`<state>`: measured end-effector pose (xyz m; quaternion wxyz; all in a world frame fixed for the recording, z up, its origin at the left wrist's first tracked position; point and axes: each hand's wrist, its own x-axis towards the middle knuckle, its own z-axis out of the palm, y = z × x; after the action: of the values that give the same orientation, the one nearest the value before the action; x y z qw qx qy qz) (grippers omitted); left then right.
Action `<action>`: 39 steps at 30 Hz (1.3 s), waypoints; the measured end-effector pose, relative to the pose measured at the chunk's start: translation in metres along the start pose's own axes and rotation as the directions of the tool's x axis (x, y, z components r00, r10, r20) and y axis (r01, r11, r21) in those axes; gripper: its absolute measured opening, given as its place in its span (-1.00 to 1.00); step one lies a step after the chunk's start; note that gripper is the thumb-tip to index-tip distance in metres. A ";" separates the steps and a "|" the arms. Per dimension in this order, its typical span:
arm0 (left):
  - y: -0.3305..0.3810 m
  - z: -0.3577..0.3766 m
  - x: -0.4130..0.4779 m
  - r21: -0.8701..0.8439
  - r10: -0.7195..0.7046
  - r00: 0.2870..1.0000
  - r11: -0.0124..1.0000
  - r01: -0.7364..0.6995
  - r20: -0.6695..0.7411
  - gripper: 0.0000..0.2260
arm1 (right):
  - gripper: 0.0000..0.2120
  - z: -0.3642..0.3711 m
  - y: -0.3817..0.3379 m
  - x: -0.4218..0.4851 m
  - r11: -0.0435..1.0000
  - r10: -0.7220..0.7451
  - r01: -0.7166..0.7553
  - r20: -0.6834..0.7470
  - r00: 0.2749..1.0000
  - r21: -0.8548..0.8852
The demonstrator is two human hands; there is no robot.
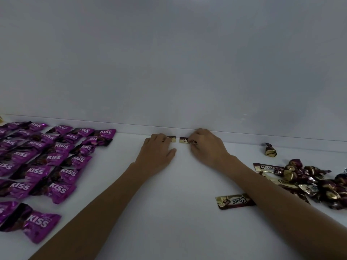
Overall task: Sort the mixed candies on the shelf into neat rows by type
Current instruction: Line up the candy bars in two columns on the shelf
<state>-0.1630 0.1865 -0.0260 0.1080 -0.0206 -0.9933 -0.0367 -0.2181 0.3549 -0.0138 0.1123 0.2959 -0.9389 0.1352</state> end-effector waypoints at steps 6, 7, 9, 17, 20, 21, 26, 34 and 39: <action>-0.001 -0.010 -0.009 -0.064 0.011 0.999 0.998 -0.014 -0.039 -0.56 | -0.75 -0.004 -0.001 -0.002 0.999 0.024 -0.025 -0.039 0.999 -0.020; 0.001 -0.014 -0.013 -0.082 0.019 0.999 0.996 -0.023 -0.048 -0.51 | -0.74 -0.008 0.001 -0.003 0.999 0.037 -0.037 -0.047 0.998 0.000; 0.011 -0.022 -0.022 -0.118 0.036 0.997 0.992 -0.044 -0.067 -0.40 | -0.73 -0.018 0.009 -0.008 0.998 0.061 -0.060 -0.056 0.997 0.029; 0.102 -0.040 -0.044 -0.268 0.223 0.970 0.933 -0.240 -0.096 -0.65 | -0.73 -0.065 0.072 -0.063 0.974 0.207 -0.193 -0.122 0.971 0.117; 0.138 -0.033 -0.051 -0.325 0.290 0.956 0.900 -0.291 -0.054 -0.68 | -0.72 -0.079 0.102 -0.099 0.967 0.244 -0.237 -0.072 0.967 0.099; 0.148 -0.031 -0.053 -0.338 0.300 0.953 0.894 -0.293 -0.033 -0.68 | -0.72 -0.083 0.109 -0.109 0.968 0.239 -0.234 -0.043 0.970 0.090; 0.186 -0.020 -0.058 -0.312 0.303 0.952 0.909 -0.274 0.046 -0.67 | -0.71 -0.095 0.126 -0.147 0.989 0.142 -0.145 0.092 0.986 0.034; 0.205 -0.016 -0.078 -0.363 0.193 0.980 0.912 -0.193 -0.037 -0.72 | -0.74 -0.093 0.129 -0.171 1.000 0.023 -0.024 0.060 0.998 0.019; 0.204 -0.017 -0.084 -0.292 0.177 0.981 0.937 -0.191 -0.075 -0.72 | -0.69 -0.092 0.130 -0.179 0.999 -0.010 0.006 0.092 0.996 0.039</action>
<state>-0.0676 0.3861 -0.0137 0.1302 -0.1286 -0.9673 -0.1759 -0.1387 0.5812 -0.0037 0.0638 0.3077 -0.9391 0.1389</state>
